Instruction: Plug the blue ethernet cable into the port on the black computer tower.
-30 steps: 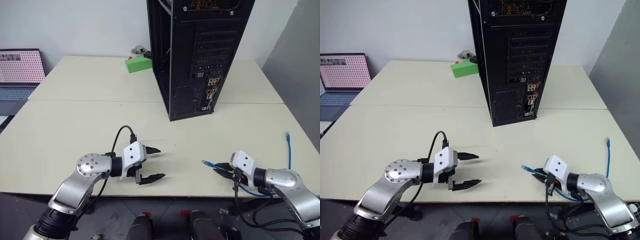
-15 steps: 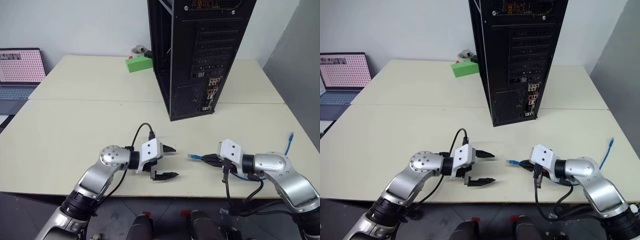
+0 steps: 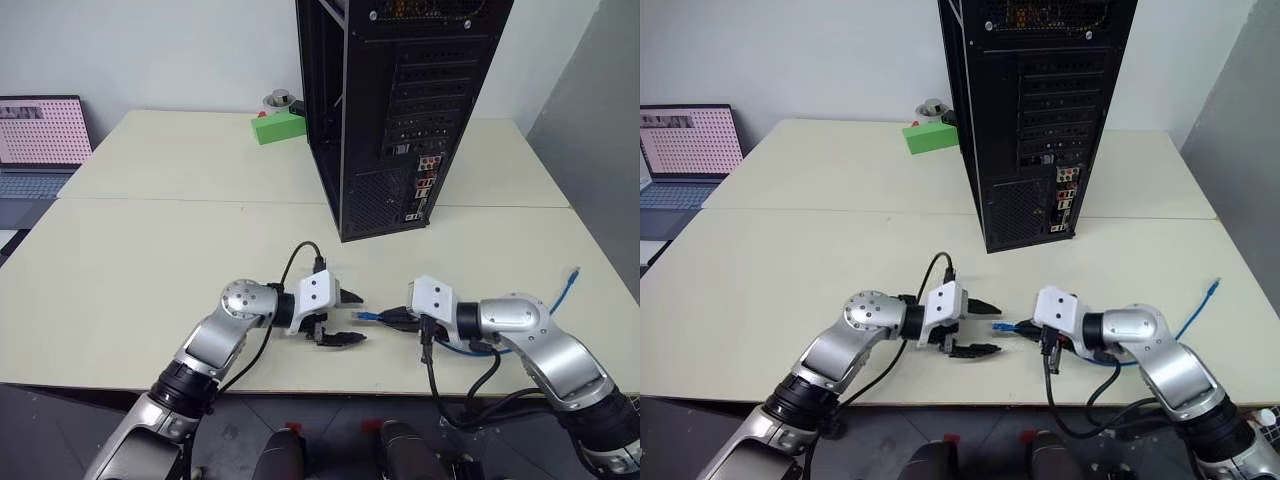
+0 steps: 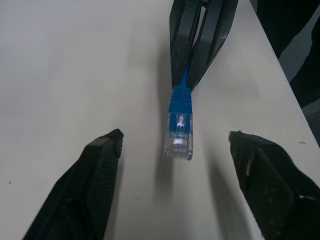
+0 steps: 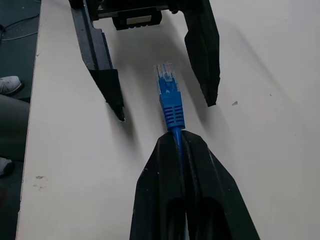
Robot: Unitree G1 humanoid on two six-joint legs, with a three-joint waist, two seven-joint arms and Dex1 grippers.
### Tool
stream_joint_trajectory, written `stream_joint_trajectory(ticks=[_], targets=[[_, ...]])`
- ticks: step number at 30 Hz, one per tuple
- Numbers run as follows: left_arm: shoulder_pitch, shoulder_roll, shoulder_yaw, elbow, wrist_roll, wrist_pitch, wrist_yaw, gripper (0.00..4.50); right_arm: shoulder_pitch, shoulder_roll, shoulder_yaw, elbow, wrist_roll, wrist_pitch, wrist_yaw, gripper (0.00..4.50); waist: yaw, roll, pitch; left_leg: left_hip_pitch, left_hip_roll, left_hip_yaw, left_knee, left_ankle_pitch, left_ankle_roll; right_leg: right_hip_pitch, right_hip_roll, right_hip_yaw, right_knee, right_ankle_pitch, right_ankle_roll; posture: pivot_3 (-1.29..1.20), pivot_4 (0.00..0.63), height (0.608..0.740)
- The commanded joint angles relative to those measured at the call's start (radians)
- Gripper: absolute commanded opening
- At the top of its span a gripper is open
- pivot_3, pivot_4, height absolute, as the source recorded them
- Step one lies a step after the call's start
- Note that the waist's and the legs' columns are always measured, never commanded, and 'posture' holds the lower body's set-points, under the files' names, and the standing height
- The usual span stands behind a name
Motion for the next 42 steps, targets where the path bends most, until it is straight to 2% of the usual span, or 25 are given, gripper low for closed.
stream_joint_trajectory(ticks=[1, 2, 11, 17, 18, 19, 23, 27, 29, 33, 39, 42], targets=[[-0.023, -0.009, 0.005, -0.009, -0.002, -0.024, -0.012, 2.64, -0.022, 0.002, 0.004, -0.012, -0.002, -0.004, 0.012, 0.0, 0.0, 0.0, 0.0, 0.0, 0.0, 0.0, 0.0, 0.0, 0.0, 0.0, 0.0, 0.0, 0.0, 0.0, 0.0, 0.0, 0.15, 0.74], [-0.023, -0.009, 0.005, -0.007, -0.001, -0.026, -0.012, 2.29, -0.023, 0.002, 0.005, -0.012, -0.002, -0.004, 0.013, 0.0, 0.0, 0.0, 0.0, 0.0, 0.0, 0.0, 0.0, 0.0, 0.0, 0.0, 0.0, 0.0, 0.0, 0.0, 0.0, 0.0, 0.15, 0.74], [-0.012, -0.011, 0.0, -0.001, 0.01, -0.049, -0.014, 0.32, -0.03, -0.003, 0.014, -0.004, -0.018, -0.012, 0.022, 0.0, 0.0, 0.0, 0.0, 0.0, 0.0, 0.0, 0.0, 0.0, 0.0, 0.0, 0.0, 0.0, 0.0, 0.0, 0.0, 0.0, 0.15, 0.74], [0.0, -0.005, -0.003, 0.007, 0.025, -0.087, -0.02, 0.32, -0.032, -0.022, 0.022, 0.004, -0.025, -0.023, 0.056, 0.0, 0.0, 0.0, 0.0, 0.0, 0.0, 0.0, 0.0, 0.0, 0.0, 0.0, 0.0, 0.0, 0.0, 0.0, 0.0, 0.0, 0.15, 0.74], [0.002, -0.002, -0.004, 0.011, 0.03, -0.101, -0.021, 0.32, -0.033, -0.026, 0.021, 0.009, -0.026, -0.031, 0.063, 0.47, 0.0, 0.0, 0.0, 0.0, 0.0, 0.0, 0.0, 0.0, 0.0, 0.0, 0.0, 0.0, 0.0, 0.0, 0.0, 0.0, 0.15, 0.74], [0.005, 0.0, -0.004, 0.013, 0.032, -0.112, -0.023, 0.32, -0.035, -0.031, 0.018, 0.012, -0.023, -0.034, 0.072, 0.59, 0.0, 0.0, 0.0, 0.0, 0.0, 0.0, 0.0, 0.0, 0.0, 0.0, 0.0, 0.0, 0.0, 0.0, 0.0, 0.0, 0.15, 0.74], [0.015, 0.006, 0.008, 0.026, 0.045, -0.169, -0.012, 0.32, -0.042, -0.067, -0.025, 0.003, 0.021, -0.016, 0.119, 1.69, 0.001, 0.0, 0.0, 0.0, 0.0, 0.0, 0.0, 0.0, 0.0, 0.0, 0.0, 0.0, 0.0, 0.0, 0.0, 0.0, 0.15, 0.74], [0.034, 0.014, 0.02, 0.045, 0.066, -0.256, 0.008, 0.32, -0.013, -0.139, -0.104, -0.035, 0.109, 0.034, 0.179, 2.58, 0.004, 0.0, 0.0, 0.0, 0.0, 0.0, 0.0, 0.0, 0.0, 0.0, 0.0, 0.0, 0.0, 0.0, 0.0, 0.0, 0.15, 0.74], [0.048, 0.014, 0.031, 0.051, 0.07, -0.304, 0.021, 0.32, 0.003, -0.154, -0.151, -0.058, 0.179, 0.089, 0.188, 3.1, 0.005, 0.0, 0.0, 0.0, 0.0, 0.0, 0.0, 0.0, 0.0, 0.0, 0.0, 0.0, 0.0, 0.0, 0.0, 0.0, 0.15, 0.74], [0.075, 0.005, 0.061, 0.053, 0.076, -0.437, 0.067, 0.32, 0.027, -0.096, -0.267, -0.107, 0.379, 0.268, 0.125, 4.16, 0.005, 0.0, 0.0, 0.0, 0.0, 0.0, 0.0, 0.0, 0.0, 0.0, 0.0, 0.0, 0.0, 0.0, 0.0, 0.0, 0.15, 0.74], [0.071, -0.005, 0.064, 0.066, 0.114, -0.697, 0.111, 0.32, 0.017, -0.009, -0.301, -0.121, 0.508, 0.41, 0.015, 4.21, 0.012, 0.0, 0.0, 0.0, 0.0, 0.0, 0.001, 0.0, 0.0, 0.0, 0.0, 0.0, 0.0, 0.0, 0.0, 0.0, 0.15, 0.74], [0.06, -0.007, 0.065, 0.118, 0.165, -0.92, 0.159, 0.32, 0.007, 0.025, -0.305, -0.102, 0.54, 0.448, -0.022, 4.21, 0.013, 0.0, 0.0, 0.0, 0.0, 0.0, 0.001, 0.0, 0.0, 0.0, 0.0, 0.0, 0.0, 0.0, 0.0, 0.0, 0.15, 0.74]])
